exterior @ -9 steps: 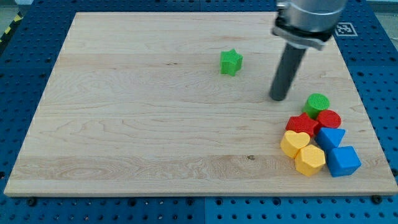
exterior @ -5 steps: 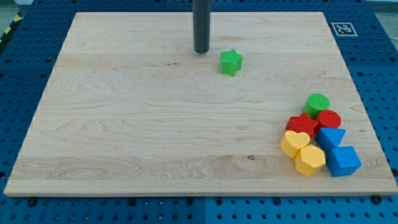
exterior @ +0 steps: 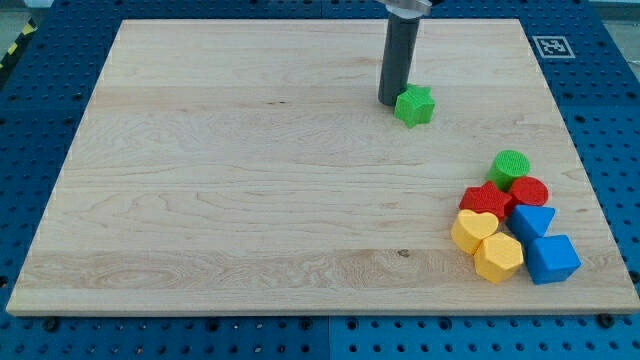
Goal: Slide the green star to the left of the green circle
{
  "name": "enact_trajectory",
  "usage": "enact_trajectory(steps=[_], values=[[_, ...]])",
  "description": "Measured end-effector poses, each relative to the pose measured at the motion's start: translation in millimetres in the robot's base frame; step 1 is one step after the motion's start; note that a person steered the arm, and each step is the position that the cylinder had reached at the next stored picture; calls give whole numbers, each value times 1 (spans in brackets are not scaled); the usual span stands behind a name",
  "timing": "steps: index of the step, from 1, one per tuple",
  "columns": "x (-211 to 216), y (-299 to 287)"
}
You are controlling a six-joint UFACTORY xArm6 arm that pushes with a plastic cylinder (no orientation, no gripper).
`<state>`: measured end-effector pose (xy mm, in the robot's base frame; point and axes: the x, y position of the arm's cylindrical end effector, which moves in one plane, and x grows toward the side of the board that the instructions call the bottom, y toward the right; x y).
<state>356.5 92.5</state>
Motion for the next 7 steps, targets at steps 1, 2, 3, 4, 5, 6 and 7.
enact_trajectory(steps=[1,2,3,4,5,6,7], values=[[0,18],[0,42],[2,52],[17,57],[38,71],[57,84],[72,85]])
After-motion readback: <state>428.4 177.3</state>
